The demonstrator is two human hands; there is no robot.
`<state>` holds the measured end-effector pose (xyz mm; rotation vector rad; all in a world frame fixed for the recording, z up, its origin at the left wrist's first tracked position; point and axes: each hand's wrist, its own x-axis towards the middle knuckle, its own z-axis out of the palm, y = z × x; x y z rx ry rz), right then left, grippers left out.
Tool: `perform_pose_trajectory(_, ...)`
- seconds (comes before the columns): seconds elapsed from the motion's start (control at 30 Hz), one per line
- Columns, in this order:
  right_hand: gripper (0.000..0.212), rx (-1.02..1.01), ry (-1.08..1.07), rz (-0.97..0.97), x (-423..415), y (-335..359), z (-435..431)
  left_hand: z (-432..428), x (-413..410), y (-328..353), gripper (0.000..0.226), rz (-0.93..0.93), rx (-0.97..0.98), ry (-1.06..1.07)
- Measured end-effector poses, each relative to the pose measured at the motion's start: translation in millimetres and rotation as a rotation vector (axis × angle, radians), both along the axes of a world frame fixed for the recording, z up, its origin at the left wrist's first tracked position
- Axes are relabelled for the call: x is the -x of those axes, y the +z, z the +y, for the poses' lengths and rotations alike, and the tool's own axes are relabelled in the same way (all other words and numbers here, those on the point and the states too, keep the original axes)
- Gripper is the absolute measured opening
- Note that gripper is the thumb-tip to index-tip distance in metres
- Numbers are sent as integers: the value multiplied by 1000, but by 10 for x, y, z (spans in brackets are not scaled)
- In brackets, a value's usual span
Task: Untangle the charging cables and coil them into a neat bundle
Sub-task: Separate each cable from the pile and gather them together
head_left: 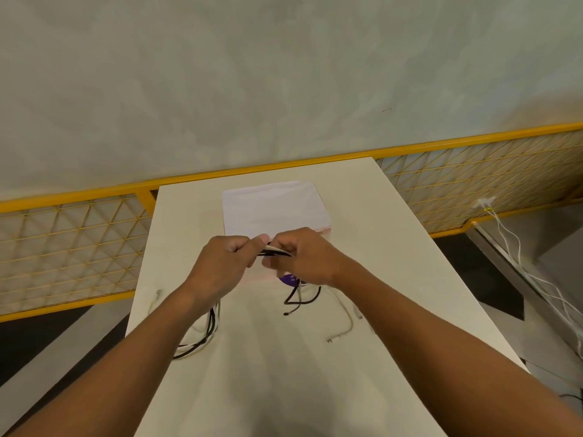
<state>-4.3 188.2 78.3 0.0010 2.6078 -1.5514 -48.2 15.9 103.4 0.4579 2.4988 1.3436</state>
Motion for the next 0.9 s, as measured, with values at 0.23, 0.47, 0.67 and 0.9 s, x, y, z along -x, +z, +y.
perform_pose_trajectory(0.23, 23, 142, -36, -137, -129, -50, 291, -101, 71, -126, 63, -23, 81, -72)
perform_pose_trajectory(0.47, 6, 125, -22, -153, -174, -108, 406, -55, 150, -103, 67, -324, 216, -315)
perform_pose_trajectory(0.67, 17, 132, 21, -124, -141, -100, 308, 190, 75, 2, 59, -239, 215, -347)
perform_pose_trajectory(0.9, 18, 228, -214, -93, -154, -79, 498, 252, 46, -102, 55, -67, 210, -141)
